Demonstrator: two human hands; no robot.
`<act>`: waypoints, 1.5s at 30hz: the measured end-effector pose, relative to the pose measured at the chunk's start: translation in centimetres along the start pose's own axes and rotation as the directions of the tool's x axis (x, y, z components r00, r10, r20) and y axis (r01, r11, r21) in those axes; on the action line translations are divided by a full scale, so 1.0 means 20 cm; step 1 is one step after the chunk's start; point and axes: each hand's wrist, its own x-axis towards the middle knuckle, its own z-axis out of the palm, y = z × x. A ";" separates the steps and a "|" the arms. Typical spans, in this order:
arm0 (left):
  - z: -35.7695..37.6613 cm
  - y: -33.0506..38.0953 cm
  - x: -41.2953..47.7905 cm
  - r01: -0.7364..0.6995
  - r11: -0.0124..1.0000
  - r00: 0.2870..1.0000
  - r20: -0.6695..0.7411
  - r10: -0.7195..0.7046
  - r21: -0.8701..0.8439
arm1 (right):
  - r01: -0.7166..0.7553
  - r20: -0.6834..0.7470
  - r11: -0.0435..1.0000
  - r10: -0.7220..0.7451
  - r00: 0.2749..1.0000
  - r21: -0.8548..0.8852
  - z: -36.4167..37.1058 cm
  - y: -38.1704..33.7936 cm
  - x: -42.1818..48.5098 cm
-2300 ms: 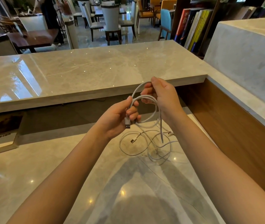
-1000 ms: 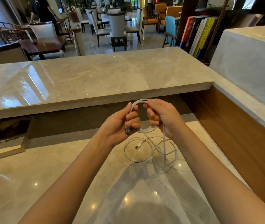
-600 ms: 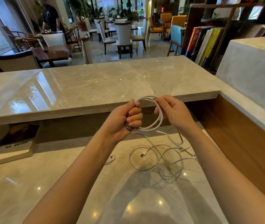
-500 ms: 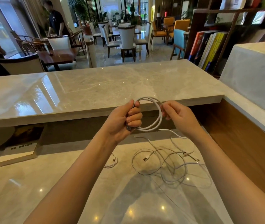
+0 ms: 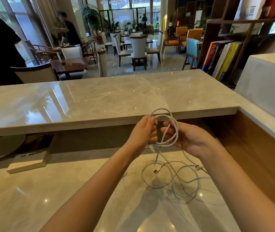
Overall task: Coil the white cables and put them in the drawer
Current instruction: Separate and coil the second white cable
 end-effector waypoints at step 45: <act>-0.05 -0.17 0.03 -0.302 0.692 0.907 -0.024 0.419 0.655 | 0.194 0.142 0.144 -0.308 0.941 -0.971 -0.03 0.17 0.06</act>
